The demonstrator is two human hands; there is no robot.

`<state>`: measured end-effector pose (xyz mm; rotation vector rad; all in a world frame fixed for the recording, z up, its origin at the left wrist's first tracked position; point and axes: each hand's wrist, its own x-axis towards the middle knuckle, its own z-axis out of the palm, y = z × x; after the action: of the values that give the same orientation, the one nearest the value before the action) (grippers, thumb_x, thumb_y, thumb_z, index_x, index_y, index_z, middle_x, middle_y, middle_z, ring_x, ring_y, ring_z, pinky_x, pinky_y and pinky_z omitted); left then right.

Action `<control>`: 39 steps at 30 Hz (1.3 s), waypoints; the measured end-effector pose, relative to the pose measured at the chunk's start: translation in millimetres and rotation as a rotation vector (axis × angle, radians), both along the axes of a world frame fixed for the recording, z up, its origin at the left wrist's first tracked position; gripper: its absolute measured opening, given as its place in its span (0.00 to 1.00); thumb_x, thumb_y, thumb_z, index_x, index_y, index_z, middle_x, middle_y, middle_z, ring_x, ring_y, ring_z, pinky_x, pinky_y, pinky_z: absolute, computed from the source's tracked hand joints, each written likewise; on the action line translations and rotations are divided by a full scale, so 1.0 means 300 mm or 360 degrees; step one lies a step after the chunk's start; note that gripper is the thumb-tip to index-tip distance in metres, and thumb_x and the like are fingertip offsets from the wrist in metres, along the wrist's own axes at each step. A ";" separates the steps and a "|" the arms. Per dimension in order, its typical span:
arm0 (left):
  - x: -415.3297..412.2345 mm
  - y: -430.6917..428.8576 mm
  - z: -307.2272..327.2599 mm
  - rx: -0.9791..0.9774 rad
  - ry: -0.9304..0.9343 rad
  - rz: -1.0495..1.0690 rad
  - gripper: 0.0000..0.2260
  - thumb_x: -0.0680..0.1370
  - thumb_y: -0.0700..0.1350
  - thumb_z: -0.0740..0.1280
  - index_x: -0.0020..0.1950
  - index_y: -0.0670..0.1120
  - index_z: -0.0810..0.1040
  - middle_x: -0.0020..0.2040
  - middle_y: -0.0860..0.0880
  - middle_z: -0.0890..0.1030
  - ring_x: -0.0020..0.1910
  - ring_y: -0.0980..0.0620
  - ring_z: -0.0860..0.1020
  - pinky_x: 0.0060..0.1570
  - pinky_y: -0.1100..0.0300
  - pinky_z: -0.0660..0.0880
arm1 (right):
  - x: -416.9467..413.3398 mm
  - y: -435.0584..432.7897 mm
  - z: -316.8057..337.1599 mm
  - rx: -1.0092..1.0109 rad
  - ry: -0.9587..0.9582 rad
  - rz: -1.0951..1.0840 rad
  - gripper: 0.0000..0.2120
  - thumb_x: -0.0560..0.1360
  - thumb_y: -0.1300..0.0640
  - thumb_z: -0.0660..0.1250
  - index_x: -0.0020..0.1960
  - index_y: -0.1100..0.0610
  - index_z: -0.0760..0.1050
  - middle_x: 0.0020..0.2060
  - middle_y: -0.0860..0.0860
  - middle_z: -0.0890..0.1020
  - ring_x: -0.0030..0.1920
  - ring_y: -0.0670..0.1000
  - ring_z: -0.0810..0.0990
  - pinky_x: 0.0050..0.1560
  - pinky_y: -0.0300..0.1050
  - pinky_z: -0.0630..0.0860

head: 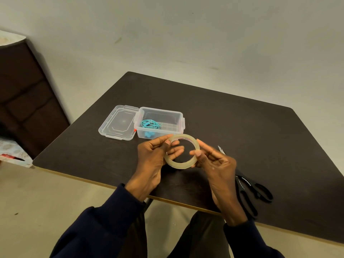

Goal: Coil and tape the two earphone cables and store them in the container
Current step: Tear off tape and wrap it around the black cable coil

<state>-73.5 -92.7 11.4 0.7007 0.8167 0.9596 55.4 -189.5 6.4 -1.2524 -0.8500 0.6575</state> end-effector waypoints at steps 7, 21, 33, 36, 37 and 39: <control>-0.002 -0.008 0.020 -0.0132 -0.0107 -0.0063 0.09 0.80 0.35 0.65 0.59 0.39 0.80 0.49 0.38 0.86 0.46 0.39 0.86 0.43 0.47 0.84 | -0.001 -0.003 -0.013 -0.0156 -0.0265 0.0269 0.39 0.64 0.61 0.79 0.72 0.51 0.69 0.63 0.45 0.81 0.64 0.45 0.80 0.61 0.41 0.79; -0.019 0.004 0.006 0.0356 0.0238 -0.0292 0.11 0.85 0.45 0.58 0.52 0.49 0.81 0.35 0.47 0.81 0.29 0.53 0.73 0.33 0.61 0.75 | 0.020 -0.017 0.009 -0.0197 0.0031 0.0452 0.37 0.64 0.69 0.77 0.71 0.57 0.73 0.60 0.51 0.84 0.61 0.52 0.83 0.59 0.45 0.80; -0.003 -0.005 -0.022 0.0281 0.0271 0.0063 0.12 0.85 0.43 0.56 0.52 0.52 0.78 0.32 0.50 0.76 0.27 0.57 0.72 0.36 0.61 0.75 | -0.041 -0.003 -0.033 -0.0071 0.0010 0.0226 0.26 0.73 0.70 0.72 0.70 0.60 0.74 0.49 0.58 0.86 0.42 0.57 0.86 0.50 0.49 0.84; -0.004 0.001 -0.030 0.0308 0.0291 0.0084 0.11 0.85 0.43 0.56 0.54 0.52 0.78 0.33 0.49 0.77 0.30 0.56 0.74 0.37 0.60 0.76 | -0.049 -0.006 -0.025 -0.0047 0.0049 0.0257 0.26 0.73 0.69 0.71 0.70 0.60 0.73 0.50 0.58 0.86 0.41 0.56 0.86 0.48 0.46 0.84; -0.004 0.003 -0.032 0.0318 0.0301 0.0086 0.11 0.85 0.43 0.56 0.55 0.51 0.78 0.33 0.50 0.77 0.30 0.56 0.74 0.37 0.60 0.76 | -0.051 -0.007 -0.022 -0.0040 0.0062 0.0269 0.27 0.73 0.68 0.71 0.71 0.60 0.72 0.50 0.58 0.87 0.41 0.56 0.86 0.47 0.46 0.84; -0.003 0.006 -0.036 0.0355 0.0305 0.0082 0.11 0.85 0.43 0.56 0.58 0.47 0.78 0.31 0.50 0.76 0.28 0.56 0.73 0.36 0.59 0.75 | -0.059 -0.008 -0.018 -0.0017 0.0098 0.0295 0.29 0.71 0.65 0.71 0.71 0.61 0.72 0.49 0.58 0.87 0.40 0.55 0.86 0.45 0.46 0.84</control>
<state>-74.5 -91.0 0.7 0.9796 0.9069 1.0510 37.8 -191.8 1.1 -1.1655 -0.9193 0.8454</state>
